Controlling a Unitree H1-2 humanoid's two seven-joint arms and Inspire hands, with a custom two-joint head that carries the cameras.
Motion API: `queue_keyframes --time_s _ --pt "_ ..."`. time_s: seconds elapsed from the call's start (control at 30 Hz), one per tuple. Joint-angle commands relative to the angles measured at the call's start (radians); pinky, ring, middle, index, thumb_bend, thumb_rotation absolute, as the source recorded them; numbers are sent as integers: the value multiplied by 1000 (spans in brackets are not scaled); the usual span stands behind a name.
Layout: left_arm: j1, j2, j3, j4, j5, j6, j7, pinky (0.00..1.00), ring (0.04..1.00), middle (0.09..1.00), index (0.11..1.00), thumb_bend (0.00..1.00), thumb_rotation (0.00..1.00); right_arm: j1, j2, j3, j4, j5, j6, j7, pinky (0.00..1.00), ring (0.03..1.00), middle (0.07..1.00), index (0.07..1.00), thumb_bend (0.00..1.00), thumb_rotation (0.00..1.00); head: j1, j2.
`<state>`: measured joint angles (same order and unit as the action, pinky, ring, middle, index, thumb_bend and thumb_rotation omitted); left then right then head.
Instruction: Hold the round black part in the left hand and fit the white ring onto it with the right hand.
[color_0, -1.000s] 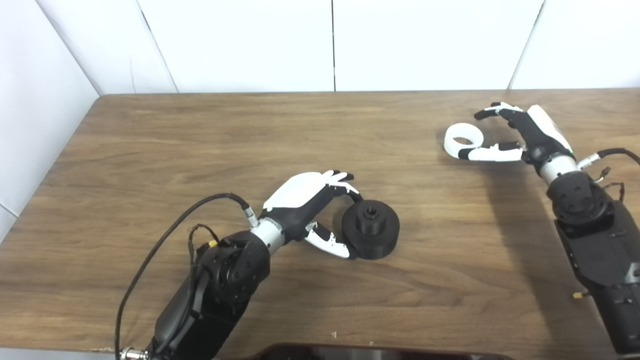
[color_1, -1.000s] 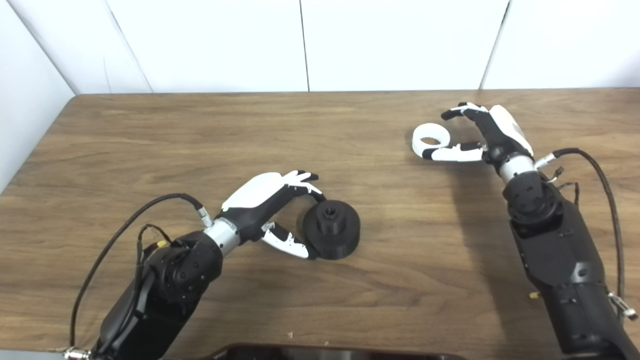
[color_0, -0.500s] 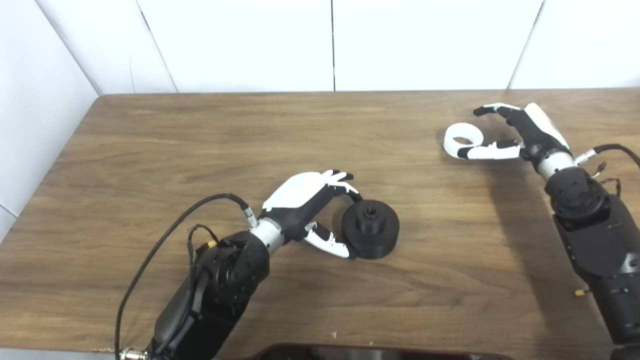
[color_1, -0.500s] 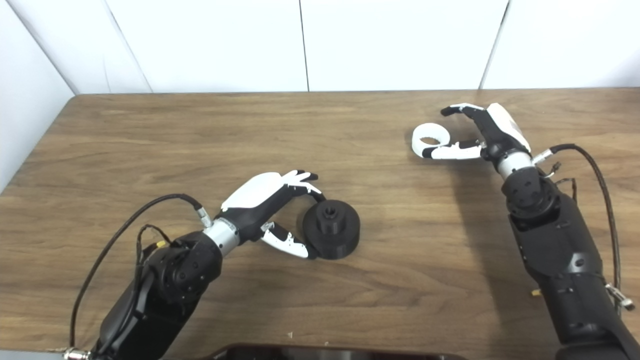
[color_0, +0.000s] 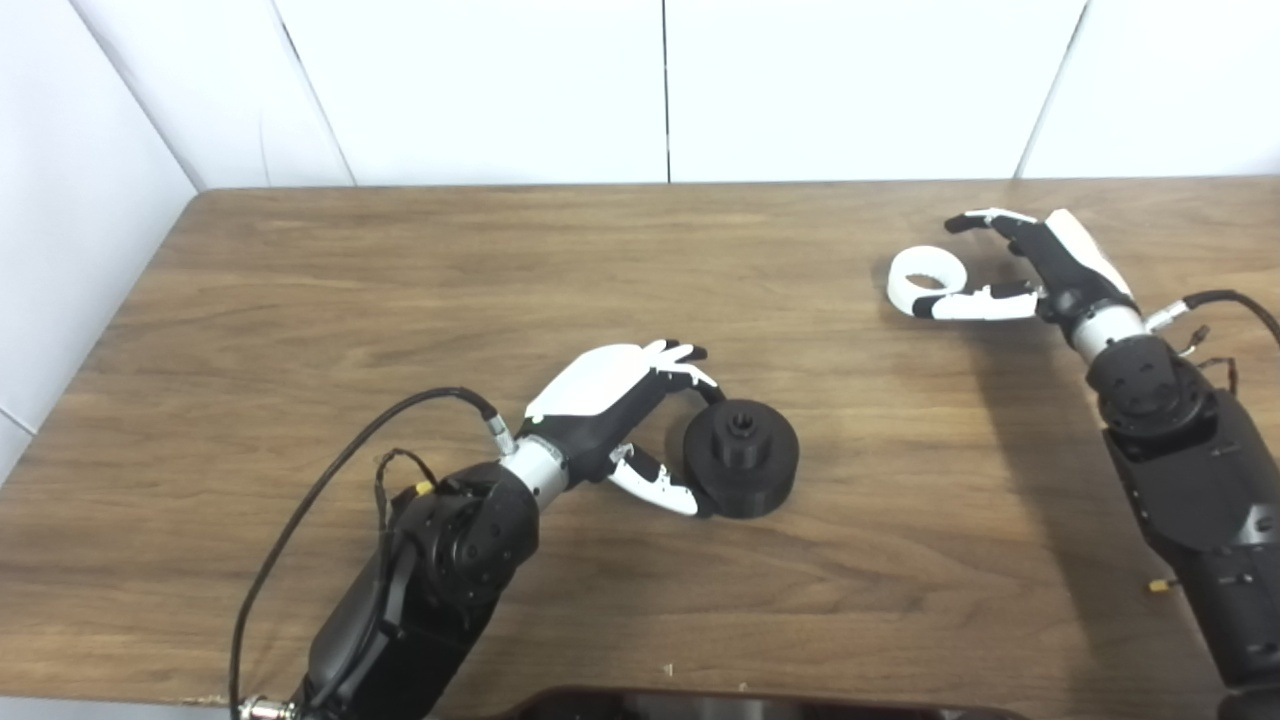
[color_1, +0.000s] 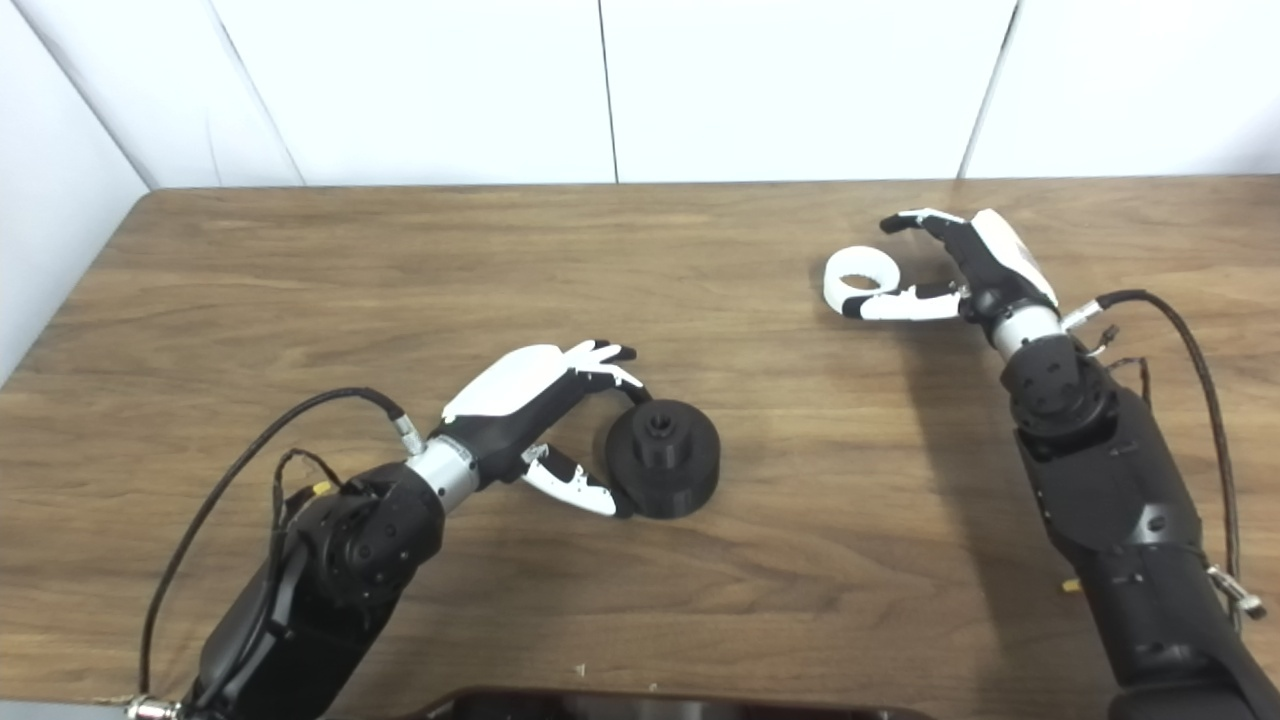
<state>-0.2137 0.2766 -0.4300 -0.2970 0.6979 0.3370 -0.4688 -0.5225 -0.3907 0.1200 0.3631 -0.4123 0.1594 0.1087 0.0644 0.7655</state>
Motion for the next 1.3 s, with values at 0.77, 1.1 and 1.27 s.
queue_keyframes --time_s 0.77,1.1,1.27 --pt "-2 -10 -18 -2 -12 15 -33 843 1000 972 729 820 243 -69 -3 18 12 -12 -41 -25 904 966 906 780 889 345 8 3" --pt "-3 -11 -21 -7 -14 16 -37 839 1000 974 731 848 249 -65 -9 23 7 -17 -35 -20 917 981 914 749 872 346 8 9" --pt "-3 -11 -20 -12 -20 26 -45 843 1000 980 734 844 258 -63 -14 32 10 -28 -45 -24 916 987 917 727 860 324 9 10"
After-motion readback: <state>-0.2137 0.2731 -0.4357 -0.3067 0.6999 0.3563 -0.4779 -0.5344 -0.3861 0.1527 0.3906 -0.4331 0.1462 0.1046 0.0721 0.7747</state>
